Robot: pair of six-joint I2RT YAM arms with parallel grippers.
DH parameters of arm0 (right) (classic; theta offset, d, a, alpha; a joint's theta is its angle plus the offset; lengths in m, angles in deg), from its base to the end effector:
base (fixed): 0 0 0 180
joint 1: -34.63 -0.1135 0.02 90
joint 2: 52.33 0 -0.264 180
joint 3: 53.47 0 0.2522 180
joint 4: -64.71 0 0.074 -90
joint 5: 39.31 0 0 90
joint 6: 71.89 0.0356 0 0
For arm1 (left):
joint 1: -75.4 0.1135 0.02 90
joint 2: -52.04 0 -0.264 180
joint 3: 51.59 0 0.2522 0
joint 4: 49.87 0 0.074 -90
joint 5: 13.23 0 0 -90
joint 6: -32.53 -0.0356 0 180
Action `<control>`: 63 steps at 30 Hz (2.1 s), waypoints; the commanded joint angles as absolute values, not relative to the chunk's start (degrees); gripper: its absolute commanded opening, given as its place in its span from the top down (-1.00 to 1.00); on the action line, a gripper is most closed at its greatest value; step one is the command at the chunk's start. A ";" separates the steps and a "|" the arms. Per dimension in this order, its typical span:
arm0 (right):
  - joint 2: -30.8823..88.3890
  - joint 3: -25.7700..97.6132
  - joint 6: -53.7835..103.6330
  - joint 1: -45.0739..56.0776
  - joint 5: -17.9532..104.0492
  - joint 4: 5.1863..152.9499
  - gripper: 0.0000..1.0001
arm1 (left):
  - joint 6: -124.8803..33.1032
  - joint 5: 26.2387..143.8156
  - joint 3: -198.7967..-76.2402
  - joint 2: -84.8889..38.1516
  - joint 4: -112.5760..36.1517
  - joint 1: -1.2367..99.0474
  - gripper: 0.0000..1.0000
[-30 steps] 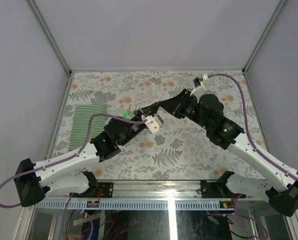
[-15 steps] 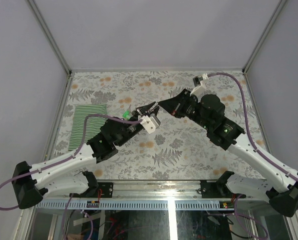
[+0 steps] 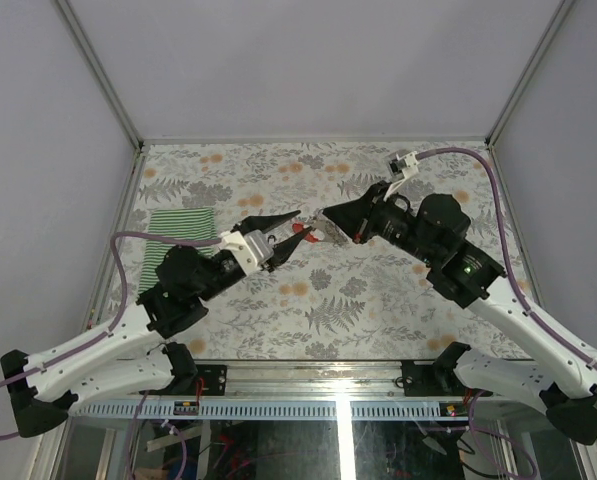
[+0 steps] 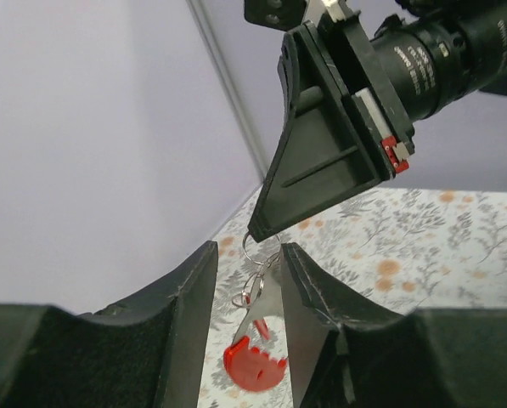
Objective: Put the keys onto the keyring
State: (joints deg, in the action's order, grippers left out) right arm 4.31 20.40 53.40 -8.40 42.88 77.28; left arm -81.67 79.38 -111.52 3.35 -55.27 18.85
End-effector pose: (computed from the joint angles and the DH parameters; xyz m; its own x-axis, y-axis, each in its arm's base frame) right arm 0.1609 0.1568 0.4176 -0.3993 0.4102 -0.8199 -0.6669 0.4837 0.5668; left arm 0.1078 -0.1662 0.3923 0.4955 -0.0071 -0.8686 0.7175 0.5670 0.4047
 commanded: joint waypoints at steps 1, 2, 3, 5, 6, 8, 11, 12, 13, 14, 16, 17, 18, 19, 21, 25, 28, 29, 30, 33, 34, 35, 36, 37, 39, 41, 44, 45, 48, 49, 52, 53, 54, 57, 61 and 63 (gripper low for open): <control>-0.17 19.78 41.39 -8.60 33.64 69.72 1.00 | -73.68 82.80 -114.40 5.49 -53.86 18.71 0.26; -0.65 19.41 39.51 -8.58 32.25 69.66 1.00 | -72.57 83.16 -115.06 5.51 -53.09 18.67 0.26; -0.99 19.42 37.79 -8.57 30.65 69.95 1.00 | -71.56 83.74 -115.87 5.52 -51.88 18.70 0.26; -1.88 19.51 34.46 -8.57 28.71 70.29 1.00 | -69.31 85.59 -117.68 5.07 -49.36 18.67 0.26; -2.54 19.15 32.94 -8.59 27.69 69.88 1.00 | -67.59 86.60 -118.25 4.76 -48.49 18.67 0.26; -4.32 18.21 30.01 -8.61 26.29 68.93 1.00 | -64.64 88.43 -119.05 4.39 -47.91 18.70 0.25; -6.48 17.44 25.06 -8.61 24.26 68.81 1.00 | -60.64 91.50 -119.44 4.11 -48.50 18.65 0.24; -7.10 17.42 23.44 -8.60 23.40 69.15 1.00 | -59.56 93.11 -119.36 3.99 -49.25 18.66 0.24; -7.65 17.47 21.61 -8.61 22.53 69.54 1.00 | -58.71 94.26 -119.24 3.92 -49.82 18.64 0.24; -8.20 17.42 20.40 -8.60 21.85 69.73 1.00 | -58.10 95.20 -119.12 3.88 -50.45 18.67 0.25; -8.95 17.42 18.79 -8.59 20.13 69.80 1.00 | -57.51 96.68 -118.99 3.73 -51.27 18.67 0.26; -9.33 17.55 18.33 -8.61 19.18 69.73 1.00 | -57.47 97.12 -118.94 3.59 -51.52 18.69 0.27; -9.51 17.64 17.96 -8.57 17.99 69.65 1.00 | -57.39 97.58 -118.86 3.52 -51.61 18.70 0.28; -9.74 17.69 17.65 -8.61 17.19 69.54 1.00 | -57.38 98.09 -118.73 3.42 -51.87 18.68 0.29; -10.03 17.73 17.50 -8.61 16.11 68.96 1.00 | -57.25 99.13 -118.54 3.24 -52.73 18.70 0.32; -10.03 17.58 17.96 -8.57 14.40 67.48 1.00 | -57.18 101.30 -118.52 2.28 -54.49 18.72 0.38; -9.60 17.87 18.38 -8.61 13.10 66.70 1.00 | -57.17 102.14 -118.55 1.58 -55.44 18.67 0.39; -9.57 17.93 18.52 -8.64 12.69 66.55 1.00 | -57.19 102.37 -118.61 1.24 -55.69 18.69 0.40; -9.49 18.01 18.55 -8.62 12.26 66.40 1.00 | -57.16 102.61 -118.64 1.15 -55.82 18.71 0.40; -9.35 18.20 18.55 -8.54 11.27 66.29 1.00 | -57.26 102.59 -118.61 0.90 -56.34 18.71 0.40; -9.34 18.28 18.57 -8.60 10.92 66.29 1.00 | -57.23 102.60 -118.61 0.81 -56.40 18.67 0.40; -9.27 18.40 18.51 -8.61 10.46 66.36 1.00 | -57.21 102.57 -118.65 0.82 -56.57 18.69 0.40; -9.16 18.48 18.48 -8.57 10.09 66.49 1.00 | -57.25 102.62 -118.62 0.68 -56.71 18.70 0.40; -9.08 18.58 18.46 -8.61 9.82 66.56 1.00 | -57.28 102.75 -118.72 0.71 -56.94 18.71 0.41; -8.88 18.58 18.30 -8.56 9.44 66.81 1.00 | -57.17 103.39 -118.73 0.61 -57.43 18.72 0.42; -8.90 18.65 18.19 -8.57 9.22 66.91 1.00 | -57.06 103.90 -118.63 0.53 -57.94 18.69 0.42; -8.99 18.67 18.20 -8.61 9.05 66.87 1.00 | -57.02 104.18 -118.81 0.31 -57.93 18.70 0.46; -8.99 18.73 18.21 -8.60 8.99 66.85 1.00 | -57.09 104.24 -118.79 0.21 -57.80 18.66 0.48; -8.99 18.82 18.32 -8.61 8.65 66.63 1.00 | -57.31 104.35 -118.88 -0.07 -57.36 18.67 0.55; -8.93 18.87 18.44 -8.60 8.49 66.58 1.00 | -57.34 104.28 -118.96 -0.16 -57.23 18.65 0.57; -8.91 19.07 18.61 -8.57 7.74 66.63 1.00 | -57.46 104.14 -118.96 -0.26 -56.86 18.71 0.66; -8.82 19.16 18.66 -8.55 7.21 66.83 1.00 | -57.47 104.08 -119.01 -0.25 -56.85 18.71 0.69; -8.80 19.32 18.62 -8.56 6.88 66.96 1.00 | -57.47 104.03 -119.13 -0.23 -56.85 18.69 0.73; -8.65 19.57 18.55 -8.57 5.92 67.68 1.00 | -57.47 104.06 -119.55 -0.39 -56.46 18.72 0.93; -8.88 20.19 18.30 -8.61 5.47 68.64 1.00 | -58.44 104.49 -120.78 -0.35 -54.39 18.70 1.00; -9.24 20.83 17.63 -8.64 5.78 69.61 0.86 | -59.65 104.90 -121.21 -0.07 -52.70 18.69 1.00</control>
